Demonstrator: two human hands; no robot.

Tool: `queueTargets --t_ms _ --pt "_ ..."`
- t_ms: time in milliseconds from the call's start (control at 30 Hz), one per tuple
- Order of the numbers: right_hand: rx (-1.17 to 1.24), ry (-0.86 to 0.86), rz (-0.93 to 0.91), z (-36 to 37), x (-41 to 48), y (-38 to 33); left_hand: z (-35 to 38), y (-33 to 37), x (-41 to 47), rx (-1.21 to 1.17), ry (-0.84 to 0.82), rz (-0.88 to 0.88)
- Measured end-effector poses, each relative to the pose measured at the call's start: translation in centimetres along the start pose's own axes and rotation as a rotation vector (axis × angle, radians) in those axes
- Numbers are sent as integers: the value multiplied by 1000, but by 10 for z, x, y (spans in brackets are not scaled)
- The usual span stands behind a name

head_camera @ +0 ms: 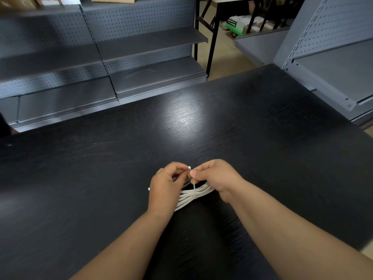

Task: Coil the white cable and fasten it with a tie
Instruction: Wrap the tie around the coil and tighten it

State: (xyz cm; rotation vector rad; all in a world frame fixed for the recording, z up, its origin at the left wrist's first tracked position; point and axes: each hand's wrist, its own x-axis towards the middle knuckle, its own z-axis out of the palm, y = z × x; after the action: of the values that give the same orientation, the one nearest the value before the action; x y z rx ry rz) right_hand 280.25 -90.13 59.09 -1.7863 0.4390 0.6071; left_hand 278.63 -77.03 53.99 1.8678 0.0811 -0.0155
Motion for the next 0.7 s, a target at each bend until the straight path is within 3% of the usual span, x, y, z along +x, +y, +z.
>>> queueTargets --t_ms 700 --pt "-36 -41 10 -6 6 -1 4 3 -2 93 27 6"
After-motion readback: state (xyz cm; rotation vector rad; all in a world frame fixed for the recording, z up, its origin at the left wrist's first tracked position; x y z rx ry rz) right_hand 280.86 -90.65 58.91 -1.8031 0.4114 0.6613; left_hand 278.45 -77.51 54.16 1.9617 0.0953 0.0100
